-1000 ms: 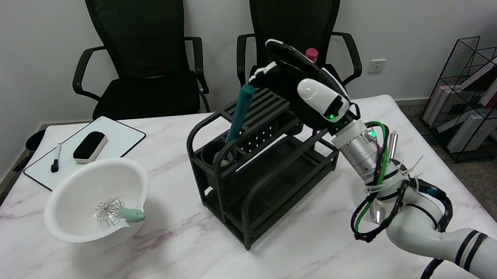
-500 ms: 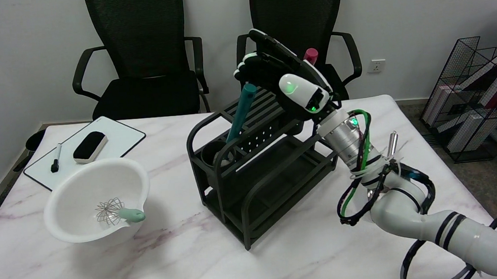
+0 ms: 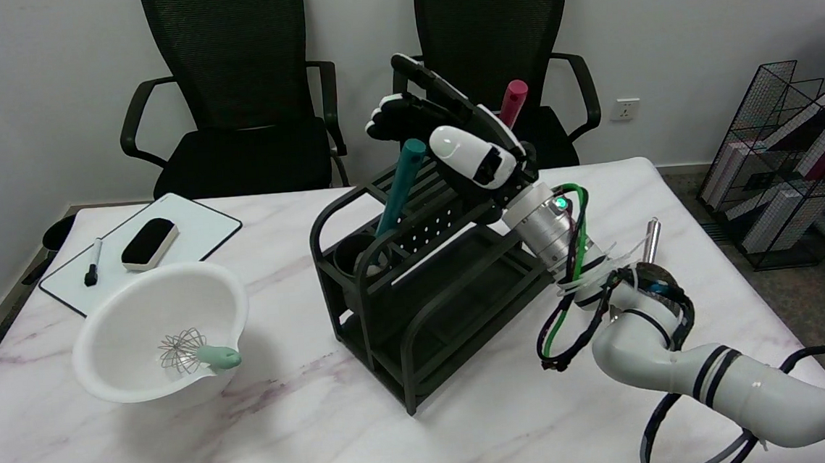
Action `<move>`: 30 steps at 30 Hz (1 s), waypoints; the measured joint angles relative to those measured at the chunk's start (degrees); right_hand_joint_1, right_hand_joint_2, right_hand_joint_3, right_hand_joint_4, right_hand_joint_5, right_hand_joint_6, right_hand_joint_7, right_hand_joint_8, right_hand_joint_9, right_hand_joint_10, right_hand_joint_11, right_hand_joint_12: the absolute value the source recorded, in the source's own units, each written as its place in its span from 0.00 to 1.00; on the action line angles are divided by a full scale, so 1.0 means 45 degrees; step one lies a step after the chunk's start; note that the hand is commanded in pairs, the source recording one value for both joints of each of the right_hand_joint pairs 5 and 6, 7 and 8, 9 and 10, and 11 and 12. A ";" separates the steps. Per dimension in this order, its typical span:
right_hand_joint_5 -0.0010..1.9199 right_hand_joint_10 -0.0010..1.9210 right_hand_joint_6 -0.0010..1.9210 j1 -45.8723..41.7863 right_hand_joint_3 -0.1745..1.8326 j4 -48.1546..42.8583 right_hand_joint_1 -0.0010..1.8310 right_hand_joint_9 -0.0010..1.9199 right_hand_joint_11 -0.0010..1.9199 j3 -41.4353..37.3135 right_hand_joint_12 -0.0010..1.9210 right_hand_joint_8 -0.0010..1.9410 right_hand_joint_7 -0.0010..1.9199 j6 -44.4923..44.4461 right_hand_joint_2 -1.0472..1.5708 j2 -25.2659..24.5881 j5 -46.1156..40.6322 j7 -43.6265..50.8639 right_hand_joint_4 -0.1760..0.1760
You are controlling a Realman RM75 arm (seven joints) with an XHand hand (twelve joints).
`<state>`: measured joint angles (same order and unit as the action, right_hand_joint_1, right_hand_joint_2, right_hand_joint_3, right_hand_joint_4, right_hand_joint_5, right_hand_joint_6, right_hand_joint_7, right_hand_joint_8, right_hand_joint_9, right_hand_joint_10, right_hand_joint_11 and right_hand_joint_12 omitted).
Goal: Pick up the blue sponge bottle brush.
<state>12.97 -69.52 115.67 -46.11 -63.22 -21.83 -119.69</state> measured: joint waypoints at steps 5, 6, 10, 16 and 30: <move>0.20 0.36 0.20 0.0113 0.64 0.0059 0.63 0.36 0.37 0.0096 0.37 0.35 0.35 0.0053 0.48 -0.0113 0.0337 0.0025 0.50; 0.21 0.36 0.21 0.0118 0.64 0.0037 0.63 0.36 0.37 0.0106 0.37 0.34 0.35 0.0070 0.48 -0.0116 0.0414 0.0031 0.50; 0.21 0.35 0.21 0.0104 0.66 -0.0176 0.63 0.36 0.36 0.0121 0.36 0.34 0.34 0.0190 0.48 -0.0118 0.0671 0.0069 0.50; 0.22 0.35 0.22 -0.0122 0.68 -0.0677 0.63 0.35 0.36 0.0125 0.36 0.33 0.34 0.0464 0.49 -0.0121 0.0928 0.0231 0.50; 0.24 0.34 0.24 -0.0649 0.71 -0.1136 0.64 0.34 0.36 0.0128 0.36 0.33 0.34 0.0862 0.50 -0.0294 0.1128 0.0632 0.50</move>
<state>10.05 -74.63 116.25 -42.23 -64.54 -16.76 -116.84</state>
